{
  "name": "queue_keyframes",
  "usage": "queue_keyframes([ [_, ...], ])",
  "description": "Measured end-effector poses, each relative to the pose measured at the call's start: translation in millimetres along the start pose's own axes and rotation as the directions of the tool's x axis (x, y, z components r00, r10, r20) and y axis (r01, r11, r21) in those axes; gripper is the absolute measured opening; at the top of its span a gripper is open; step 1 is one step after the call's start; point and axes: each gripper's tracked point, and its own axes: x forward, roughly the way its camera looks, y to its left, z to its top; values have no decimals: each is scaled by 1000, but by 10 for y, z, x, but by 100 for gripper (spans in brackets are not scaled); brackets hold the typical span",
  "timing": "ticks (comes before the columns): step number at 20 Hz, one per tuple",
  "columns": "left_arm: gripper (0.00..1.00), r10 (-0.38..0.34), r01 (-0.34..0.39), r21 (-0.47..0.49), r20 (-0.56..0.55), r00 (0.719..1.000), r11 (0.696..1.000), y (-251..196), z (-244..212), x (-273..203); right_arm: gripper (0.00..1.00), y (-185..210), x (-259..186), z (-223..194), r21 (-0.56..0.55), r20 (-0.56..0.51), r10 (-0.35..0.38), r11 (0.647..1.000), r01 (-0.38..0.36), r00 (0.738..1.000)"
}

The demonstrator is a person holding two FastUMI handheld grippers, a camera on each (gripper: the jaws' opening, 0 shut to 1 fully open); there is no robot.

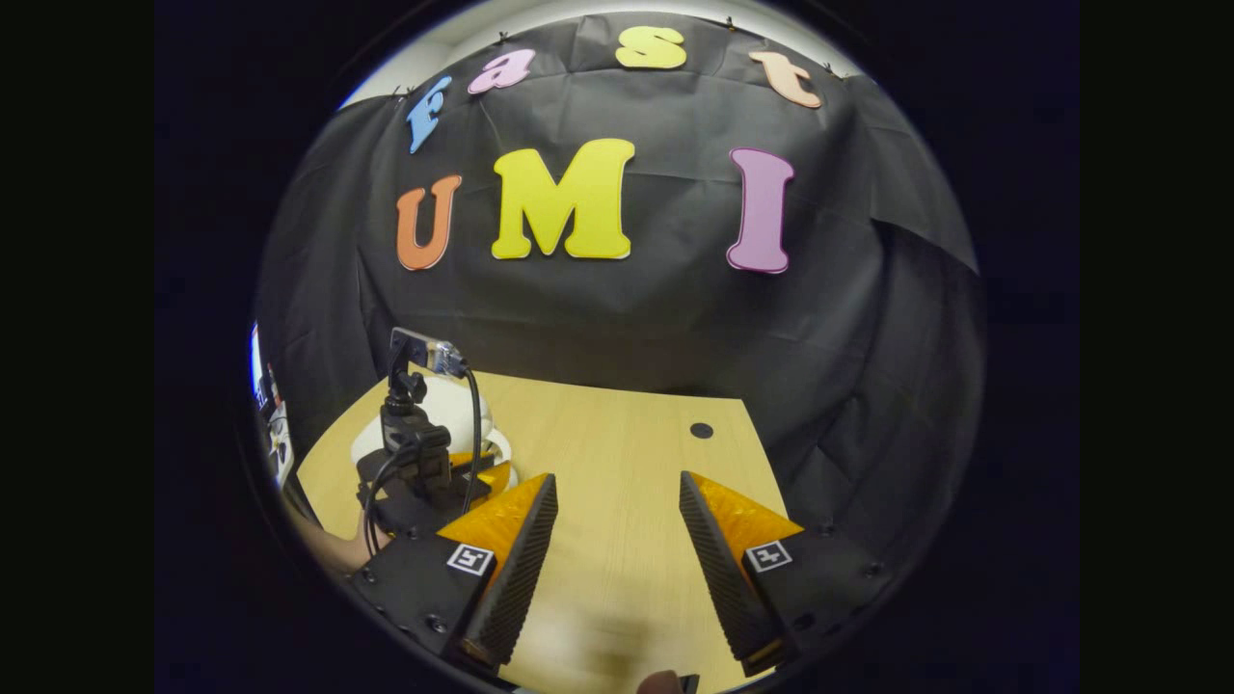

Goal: First open the suitcase, pack the skin care products into it, and then close the suitcase.

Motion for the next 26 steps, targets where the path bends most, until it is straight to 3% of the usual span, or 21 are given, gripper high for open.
queue_keyframes([
  [2,57,-10,11,-17,25,1000,1000,-53,97,-70,76,33,3,33,-3,9,3,1000,-3,1000],
  [3,73,-12,13,-28,38,999,1000,-56,165,-123,75,37,-11,43,-3,16,3,1000,-3,1000],
  [5,85,-3,6,-41,72,997,999,-19,344,-262,76,74,-11,80,5,30,4,1000,-4,1000],
  [6,86,-2,6,-43,92,996,999,-24,418,-331,76,102,-4,96,10,35,7,1000,-7,999],
  [7,96,2,3,-40,117,993,999,-11,529,-419,76,127,-6,115,13,41,9,1000,-9,999],
  [8,92,9,-5,-33,141,990,999,23,641,-497,76,155,6,135,17,49,12,1000,-13,999],
  [9,97,22,-18,-25,165,986,1000,82,767,-595,76,188,12,180,20,64,15,1000,-16,998],
  [12,97,72,-66,-34,261,963,997,352,1246,-959,76,334,25,410,11,127,30,999,-32,991],
  [17,96,148,-138,-53,385,911,989,854,1922,-1547,76,701,62,1028,2,298,22,1000,-24,954],
  [22,100,196,-169,-101,435,879,981,1263,2206,-2052,76,1066,48,1384,48,399,-44,998,27,916],
  [24,96,220,-193,-105,445,868,976,1391,2219,-2147,76,1170,11,1464,48,425,-81,997,67,902],
  [26,97,231,-204,-110,445,865,973,1487,2211,-2208,76,1272,-12,1469,51,425,-90,996,75,901],
])
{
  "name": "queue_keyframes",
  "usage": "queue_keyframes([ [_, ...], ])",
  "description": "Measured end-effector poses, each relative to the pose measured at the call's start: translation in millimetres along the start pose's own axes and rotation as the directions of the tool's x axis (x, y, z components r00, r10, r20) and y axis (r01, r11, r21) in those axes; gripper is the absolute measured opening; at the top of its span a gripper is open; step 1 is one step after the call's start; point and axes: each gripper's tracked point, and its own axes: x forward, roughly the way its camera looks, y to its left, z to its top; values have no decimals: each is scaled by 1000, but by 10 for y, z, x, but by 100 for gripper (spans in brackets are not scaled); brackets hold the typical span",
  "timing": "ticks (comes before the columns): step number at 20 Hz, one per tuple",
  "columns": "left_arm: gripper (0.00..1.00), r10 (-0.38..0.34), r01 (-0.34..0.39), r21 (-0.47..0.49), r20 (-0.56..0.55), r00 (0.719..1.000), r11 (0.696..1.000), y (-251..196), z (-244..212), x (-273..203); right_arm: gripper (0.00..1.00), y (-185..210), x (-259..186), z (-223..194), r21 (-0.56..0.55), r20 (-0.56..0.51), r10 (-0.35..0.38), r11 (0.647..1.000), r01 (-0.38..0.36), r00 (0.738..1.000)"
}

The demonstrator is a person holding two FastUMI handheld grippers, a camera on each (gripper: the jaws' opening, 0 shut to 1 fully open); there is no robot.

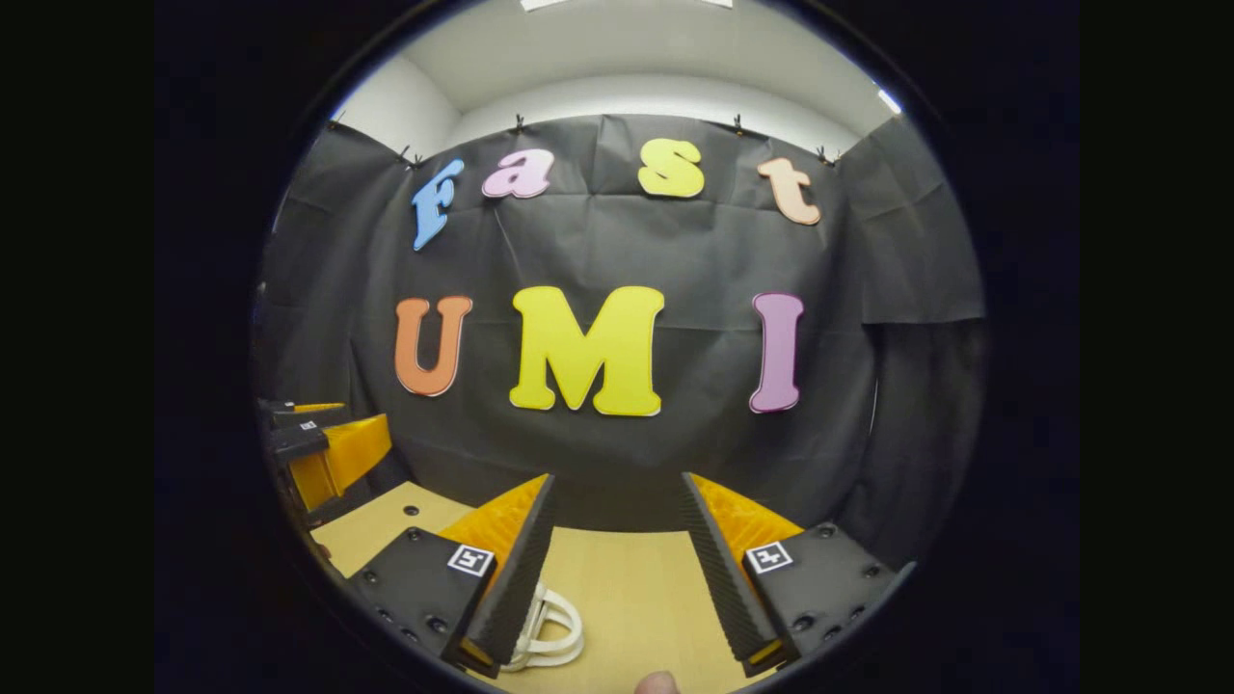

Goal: First open the suitcase, pack the skin care products into it, and then close the suitcase.

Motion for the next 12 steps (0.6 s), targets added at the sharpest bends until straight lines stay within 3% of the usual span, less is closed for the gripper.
queue_keyframes([
  [5,97,17,-16,-15,13,1000,1000,149,20,-96,76,170,-89,77,0,23,-35,999,35,999],
  [6,100,20,-19,-14,10,1000,1000,166,26,-116,76,209,-104,99,2,29,-33,999,33,999],
  [12,97,17,-17,-29,5,1000,999,204,37,-167,77,372,-180,93,-10,23,-3,1000,3,1000],
])
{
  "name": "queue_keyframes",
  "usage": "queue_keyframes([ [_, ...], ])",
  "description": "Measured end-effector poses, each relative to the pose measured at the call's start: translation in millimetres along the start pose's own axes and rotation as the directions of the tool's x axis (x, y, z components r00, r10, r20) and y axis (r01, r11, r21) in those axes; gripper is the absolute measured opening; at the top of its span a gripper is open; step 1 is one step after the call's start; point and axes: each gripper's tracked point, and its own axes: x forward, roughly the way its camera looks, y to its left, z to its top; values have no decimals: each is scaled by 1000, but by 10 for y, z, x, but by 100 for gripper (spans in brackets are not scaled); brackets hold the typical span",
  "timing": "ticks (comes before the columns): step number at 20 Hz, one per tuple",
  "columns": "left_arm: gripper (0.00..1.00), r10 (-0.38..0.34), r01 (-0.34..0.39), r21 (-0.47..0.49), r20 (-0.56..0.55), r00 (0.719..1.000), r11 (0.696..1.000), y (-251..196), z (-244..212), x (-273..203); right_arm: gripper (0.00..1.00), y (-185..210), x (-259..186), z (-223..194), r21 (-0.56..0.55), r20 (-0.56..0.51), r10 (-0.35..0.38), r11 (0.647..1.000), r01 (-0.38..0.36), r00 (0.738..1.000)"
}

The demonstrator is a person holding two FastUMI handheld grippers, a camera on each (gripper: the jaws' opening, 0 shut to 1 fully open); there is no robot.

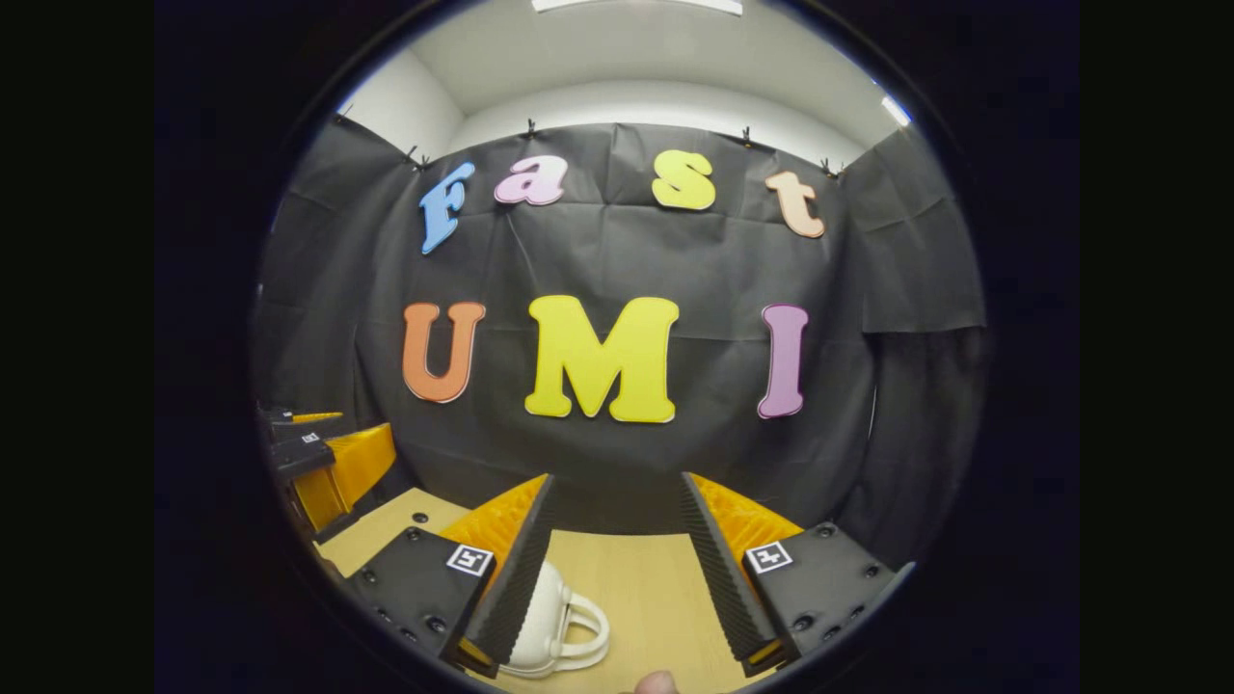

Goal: First open the suitcase, pack the skin care products into it, and then close the suitcase.

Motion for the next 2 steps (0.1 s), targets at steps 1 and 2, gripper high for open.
queue_keyframes([
  [1,97,2,-2,2,1,1000,1000,8,-4,-19,77,7,-12,16,-2,5,2,1000,-2,1000],
  [2,97,6,-6,3,1,1000,1000,16,-6,-18,77,-1,-16,22,-5,7,1,1000,-1,1000],
])
